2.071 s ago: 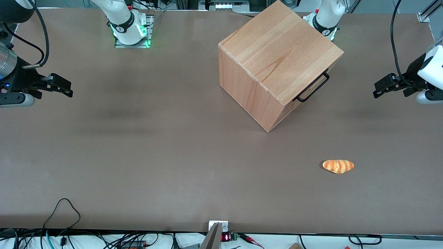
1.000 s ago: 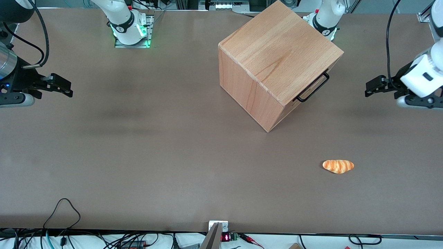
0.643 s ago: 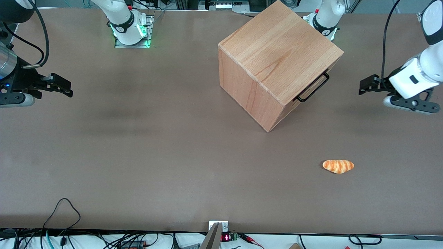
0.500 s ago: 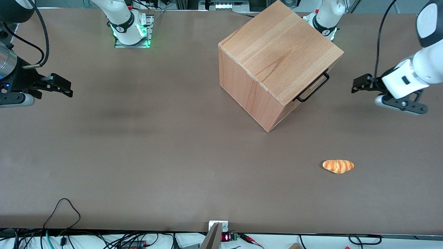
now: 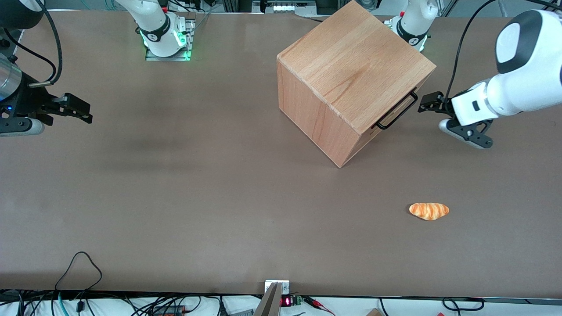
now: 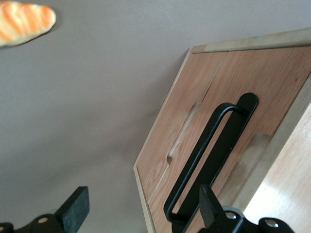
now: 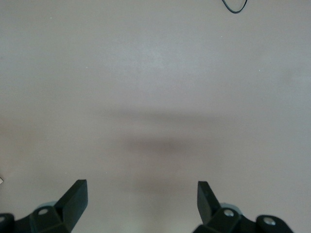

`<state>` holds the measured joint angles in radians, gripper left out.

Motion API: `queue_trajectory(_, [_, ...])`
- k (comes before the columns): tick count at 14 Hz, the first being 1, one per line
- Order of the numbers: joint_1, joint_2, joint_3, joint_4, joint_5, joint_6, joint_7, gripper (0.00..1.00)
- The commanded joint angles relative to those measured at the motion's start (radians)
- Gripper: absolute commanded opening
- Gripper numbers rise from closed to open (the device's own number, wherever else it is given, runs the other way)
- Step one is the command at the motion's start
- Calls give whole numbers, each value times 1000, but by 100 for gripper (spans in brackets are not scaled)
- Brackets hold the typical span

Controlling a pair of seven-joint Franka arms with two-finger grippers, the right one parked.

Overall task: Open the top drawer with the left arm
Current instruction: 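Move the open left gripper toward the black drawer handle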

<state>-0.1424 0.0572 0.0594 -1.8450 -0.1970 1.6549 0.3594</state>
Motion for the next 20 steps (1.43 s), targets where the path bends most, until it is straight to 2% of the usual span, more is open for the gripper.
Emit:
queue_trajectory(1, [4, -13, -3, -81, -61, 83, 122, 100])
queue_trajectory(5, [4, -11, -13, -120, -93, 112, 154, 100])
queue_trajectory(16, [4, -8, -58, -172, -96, 157, 191, 100])
queue_trajectory(20, [6, -5, -58, -218, -102, 224, 270, 100])
